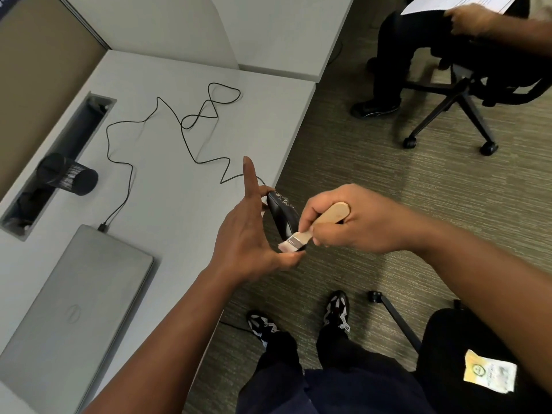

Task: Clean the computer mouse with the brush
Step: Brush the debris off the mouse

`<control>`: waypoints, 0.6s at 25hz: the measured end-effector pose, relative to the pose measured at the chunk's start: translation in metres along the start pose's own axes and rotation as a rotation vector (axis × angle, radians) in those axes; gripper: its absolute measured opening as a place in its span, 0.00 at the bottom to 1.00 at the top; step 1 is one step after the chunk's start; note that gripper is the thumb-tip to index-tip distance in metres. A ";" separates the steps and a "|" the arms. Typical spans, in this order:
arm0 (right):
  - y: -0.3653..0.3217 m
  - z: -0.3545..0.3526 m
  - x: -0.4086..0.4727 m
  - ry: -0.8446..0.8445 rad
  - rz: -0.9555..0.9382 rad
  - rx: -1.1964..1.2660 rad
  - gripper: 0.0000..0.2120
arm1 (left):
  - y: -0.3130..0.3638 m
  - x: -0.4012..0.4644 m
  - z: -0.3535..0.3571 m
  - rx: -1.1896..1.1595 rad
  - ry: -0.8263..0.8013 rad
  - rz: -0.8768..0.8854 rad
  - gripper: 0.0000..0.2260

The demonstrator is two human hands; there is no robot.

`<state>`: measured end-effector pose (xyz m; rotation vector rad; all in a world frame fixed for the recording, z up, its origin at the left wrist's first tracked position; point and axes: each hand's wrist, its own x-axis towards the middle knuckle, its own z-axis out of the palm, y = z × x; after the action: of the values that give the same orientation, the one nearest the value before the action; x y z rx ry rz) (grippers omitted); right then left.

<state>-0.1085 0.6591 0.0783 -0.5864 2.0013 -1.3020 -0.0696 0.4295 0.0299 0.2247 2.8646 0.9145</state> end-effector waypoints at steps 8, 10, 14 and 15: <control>-0.004 -0.025 -0.010 -0.091 0.056 -0.015 0.12 | 0.007 0.003 0.004 -0.053 -0.024 0.039 0.73; -0.001 -0.034 -0.012 -0.089 0.075 -0.036 0.12 | 0.005 0.004 0.003 -0.060 -0.024 0.038 0.74; 0.010 -0.044 -0.014 0.016 0.110 -0.117 0.11 | 0.000 0.004 0.001 -0.107 -0.016 0.037 0.74; 0.011 -0.044 -0.014 0.072 0.091 -0.100 0.10 | -0.002 0.004 0.001 -0.122 -0.012 0.038 0.74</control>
<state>-0.1320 0.7003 0.0843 -0.4944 2.1366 -1.1889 -0.0734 0.4292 0.0281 0.2719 2.7904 1.0869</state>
